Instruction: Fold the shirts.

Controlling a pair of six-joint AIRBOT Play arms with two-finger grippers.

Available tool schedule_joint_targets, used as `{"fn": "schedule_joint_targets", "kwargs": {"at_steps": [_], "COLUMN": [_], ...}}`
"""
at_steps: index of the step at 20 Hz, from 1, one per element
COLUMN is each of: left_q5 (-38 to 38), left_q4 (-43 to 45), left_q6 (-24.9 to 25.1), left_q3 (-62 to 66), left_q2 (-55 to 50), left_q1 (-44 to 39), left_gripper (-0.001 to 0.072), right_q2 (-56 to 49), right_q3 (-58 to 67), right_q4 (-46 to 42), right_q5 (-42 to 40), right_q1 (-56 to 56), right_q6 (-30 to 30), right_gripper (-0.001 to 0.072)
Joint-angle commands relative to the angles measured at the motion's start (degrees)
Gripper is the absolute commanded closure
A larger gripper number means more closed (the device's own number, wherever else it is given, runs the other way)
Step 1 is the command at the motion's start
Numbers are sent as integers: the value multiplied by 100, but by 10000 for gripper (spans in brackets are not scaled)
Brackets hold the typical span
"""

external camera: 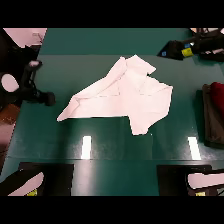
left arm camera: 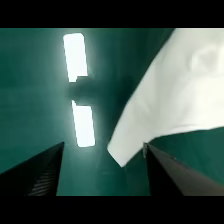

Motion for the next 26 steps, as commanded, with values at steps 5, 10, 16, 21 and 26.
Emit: {"fn": "schedule_joint_targets", "kwargs": {"at_steps": [5,10,16,21,26], "left_q5": [610,1134,1231,1019,-227], "left_q4": [-560,-925,-957,-960,-944], "left_q6": [247,249,243,234,313], "left_q3": [-1331,-1504,-1469,-1038,35], "left_q2": [-37,-247,-595,-560,-413], "left_q1": [142,142,142,142,142], "left_gripper": [121,122,124,597,682], "right_q2": [1366,1937,2376,2524,2527], "right_q3": [-2227,-3154,-3552,-3591,-3598], "right_q4": [28,33,31,22,15], "right_q5": [-439,-822,-1045,-1110,-457], "right_q1": [-199,-199,-199,-201,-708], "right_q6": [-157,-155,-153,-149,-63], "right_gripper": [263,263,263,263,263]}}
